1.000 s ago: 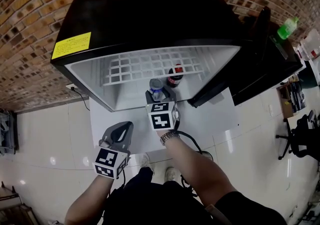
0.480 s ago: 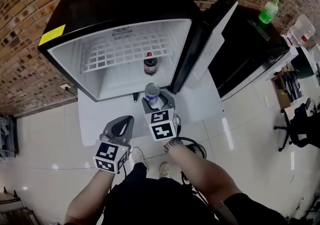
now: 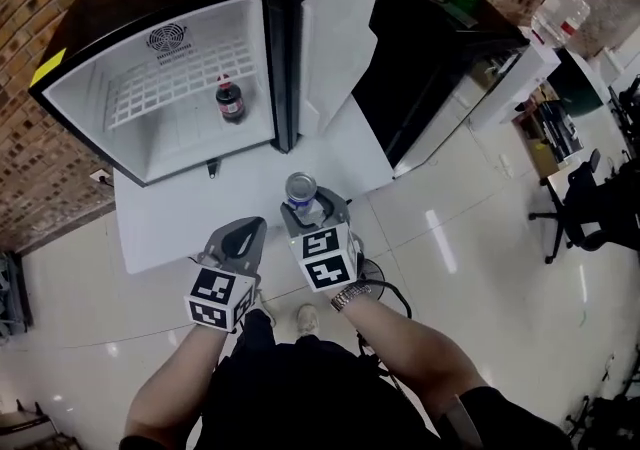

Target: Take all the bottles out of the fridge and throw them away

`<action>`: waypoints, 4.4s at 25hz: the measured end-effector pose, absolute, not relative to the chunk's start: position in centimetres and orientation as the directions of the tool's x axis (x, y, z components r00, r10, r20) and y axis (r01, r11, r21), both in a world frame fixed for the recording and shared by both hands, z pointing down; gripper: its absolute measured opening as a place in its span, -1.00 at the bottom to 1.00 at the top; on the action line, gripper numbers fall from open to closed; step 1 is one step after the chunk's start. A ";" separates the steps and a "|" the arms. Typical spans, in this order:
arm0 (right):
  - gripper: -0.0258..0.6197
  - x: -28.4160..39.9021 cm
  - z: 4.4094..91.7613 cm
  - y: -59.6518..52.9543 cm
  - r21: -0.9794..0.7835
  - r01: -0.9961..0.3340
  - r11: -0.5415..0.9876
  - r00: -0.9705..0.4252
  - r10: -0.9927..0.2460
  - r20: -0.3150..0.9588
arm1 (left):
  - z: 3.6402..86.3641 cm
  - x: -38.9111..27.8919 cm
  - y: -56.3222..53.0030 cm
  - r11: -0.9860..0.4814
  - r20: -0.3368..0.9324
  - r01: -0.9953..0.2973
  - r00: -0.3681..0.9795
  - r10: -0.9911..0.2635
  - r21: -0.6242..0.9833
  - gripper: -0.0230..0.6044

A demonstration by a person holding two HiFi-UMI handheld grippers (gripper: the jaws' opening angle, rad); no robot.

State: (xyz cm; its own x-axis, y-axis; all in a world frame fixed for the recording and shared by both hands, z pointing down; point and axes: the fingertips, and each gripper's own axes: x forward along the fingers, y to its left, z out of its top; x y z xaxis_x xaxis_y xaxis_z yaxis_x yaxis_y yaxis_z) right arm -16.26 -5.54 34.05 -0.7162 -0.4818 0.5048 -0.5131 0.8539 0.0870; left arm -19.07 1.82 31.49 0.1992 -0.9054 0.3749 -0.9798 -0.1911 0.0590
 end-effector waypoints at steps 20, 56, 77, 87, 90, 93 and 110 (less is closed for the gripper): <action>-0.16 4.0 45.6 -3.4 -0.010 -0.731 0.682 -0.514 -0.542 0.665 | 41.3 -1.6 -0.8 -0.495 0.534 -0.860 0.478 -0.697 0.124 -0.92; -0.14 16.0 79.4 1.9 -0.131 -0.927 0.350 -0.230 -0.255 0.939 | 67.0 5.3 3.3 -0.540 0.728 -0.770 0.579 -0.366 0.340 -0.92; -0.14 13.7 74.2 2.7 -0.163 -0.897 0.411 -0.292 -0.273 0.917 | 62.7 3.7 3.1 -0.511 0.710 -0.805 0.548 -0.442 0.302 -0.92; -0.14 11.2 66.5 1.1 -0.147 -0.867 0.476 -0.344 -0.359 0.868 | 56.6 1.9 3.0 -0.485 0.669 -0.835 0.518 -0.533 0.259 -0.92; -0.14 10.1 63.7 0.8 -0.149 -0.859 0.491 -0.369 -0.389 0.844 | 54.8 1.0 3.2 -0.465 0.657 -0.849 0.501 -0.563 0.250 -0.92; -0.14 8.9 61.2 0.5 -0.134 -0.835 0.534 -0.392 -0.405 0.826 | 53.0 0.1 3.4 -0.443 0.643 -0.863 0.484 -0.593 0.241 -0.92; -0.14 -5.7 44.8 -1.4 -0.103 -0.585 0.804 -0.654 -0.393 0.646 | 40.2 -10.8 3.0 -0.187 0.521 -0.974 0.226 -0.823 0.126 -0.92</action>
State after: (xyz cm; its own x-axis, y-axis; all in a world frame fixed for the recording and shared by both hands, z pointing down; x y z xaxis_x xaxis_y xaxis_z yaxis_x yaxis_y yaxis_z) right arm -5.71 -1.38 44.83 -0.6542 -0.3934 0.6460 -0.5850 0.8045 -0.1026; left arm -10.80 3.02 40.16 0.2258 -0.8230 0.5212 -0.9742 -0.1872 0.1263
